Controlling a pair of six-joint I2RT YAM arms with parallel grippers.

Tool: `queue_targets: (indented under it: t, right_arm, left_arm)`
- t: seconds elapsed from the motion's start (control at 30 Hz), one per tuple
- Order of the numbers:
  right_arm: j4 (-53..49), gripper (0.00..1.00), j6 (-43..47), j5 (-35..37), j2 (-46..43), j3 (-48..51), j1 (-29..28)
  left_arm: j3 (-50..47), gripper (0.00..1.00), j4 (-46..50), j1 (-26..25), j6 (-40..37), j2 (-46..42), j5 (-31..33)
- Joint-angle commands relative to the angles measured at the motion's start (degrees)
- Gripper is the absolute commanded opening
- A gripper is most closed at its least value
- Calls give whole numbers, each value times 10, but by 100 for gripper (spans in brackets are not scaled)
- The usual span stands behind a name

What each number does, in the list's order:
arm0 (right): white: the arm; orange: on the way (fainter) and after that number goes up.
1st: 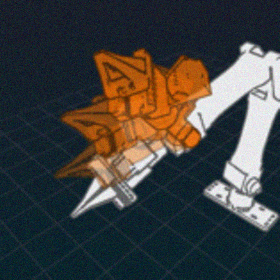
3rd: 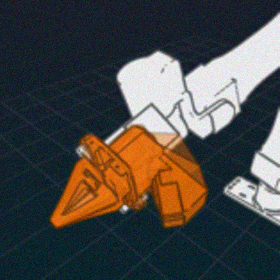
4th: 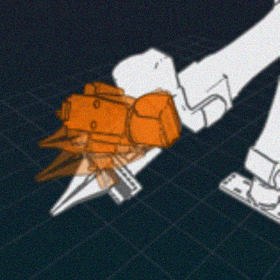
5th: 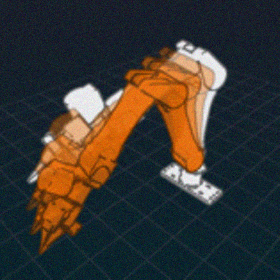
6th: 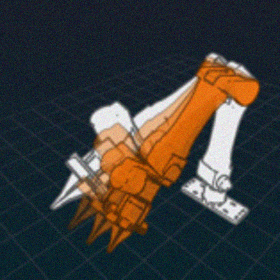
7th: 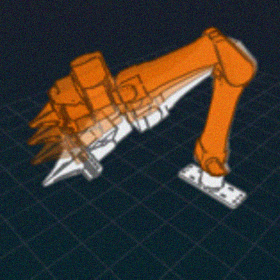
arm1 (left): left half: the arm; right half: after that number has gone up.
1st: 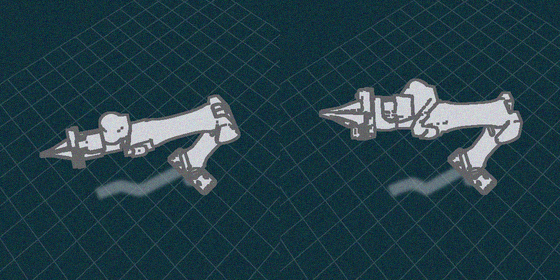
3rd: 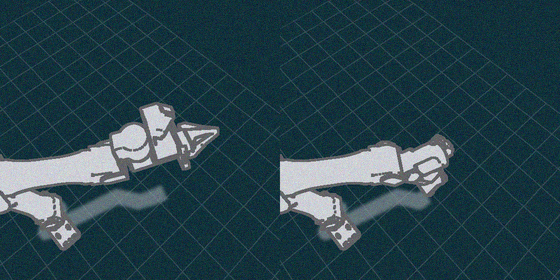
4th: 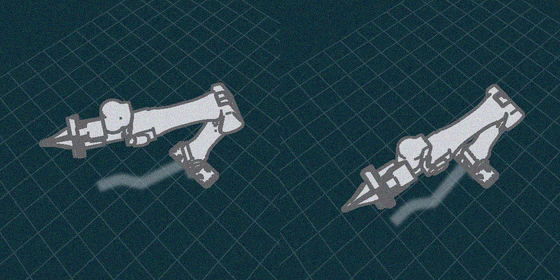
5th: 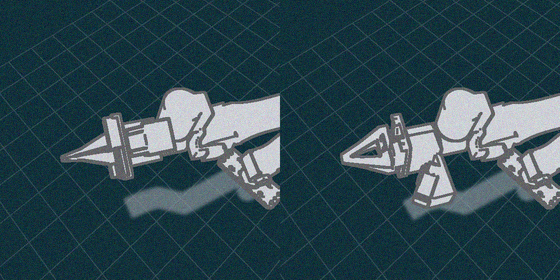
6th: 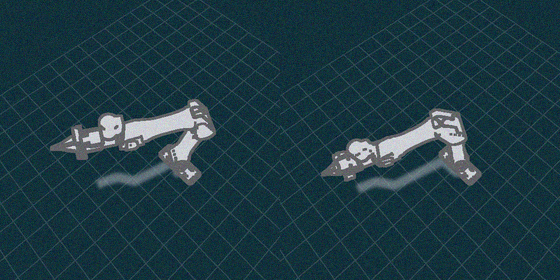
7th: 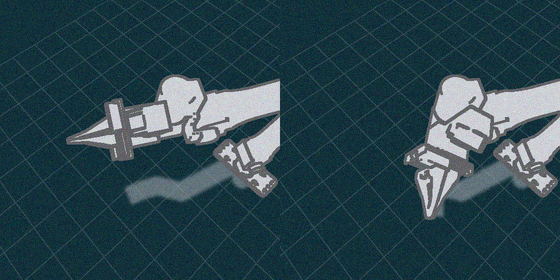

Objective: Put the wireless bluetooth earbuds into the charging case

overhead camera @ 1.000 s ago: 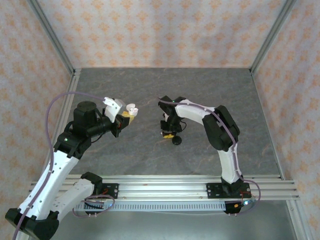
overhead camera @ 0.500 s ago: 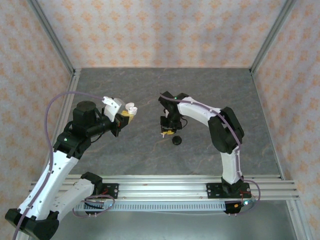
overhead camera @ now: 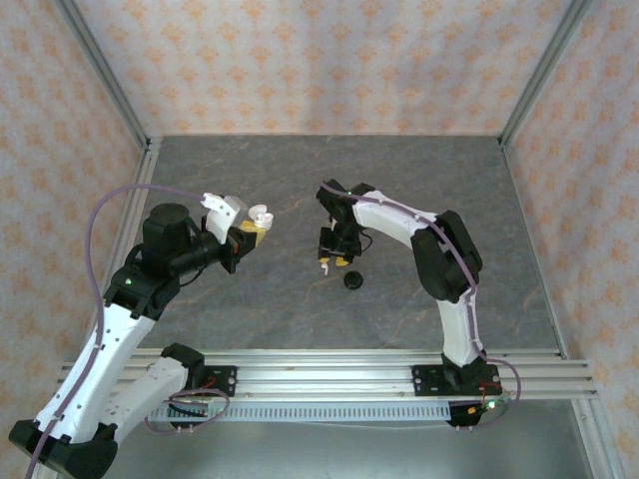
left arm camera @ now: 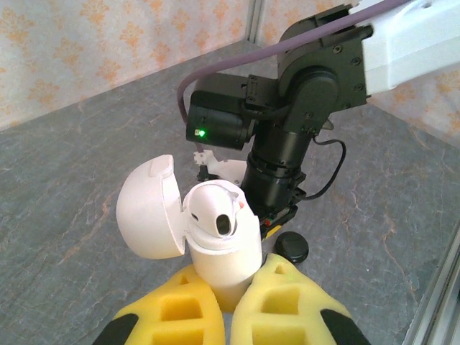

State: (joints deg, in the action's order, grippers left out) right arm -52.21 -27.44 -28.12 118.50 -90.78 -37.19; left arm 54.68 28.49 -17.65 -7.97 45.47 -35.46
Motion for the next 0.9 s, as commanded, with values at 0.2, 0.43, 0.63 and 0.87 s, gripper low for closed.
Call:
queue_targets:
  t: [0.2, 0.43, 0.63, 0.87]
  right_arm:
    - [-16, 38, 0, -4, 48, -49, -12]
    - [-55, 37, 19, 17, 86, -91, -25]
    - [-89, 35, 32, 46, 101, -111, -31]
    - [-125, 34, 52, 72, 116, -125, -36]
  left_arm:
    - [9, 0, -4, -5, 3, -9, 10]
    - [13, 0, 2, -5, -5, -5, 15]
    - [19, 0, 2, -5, -12, 8, 15]
    - [25, 0, -6, -5, -17, 26, 15]
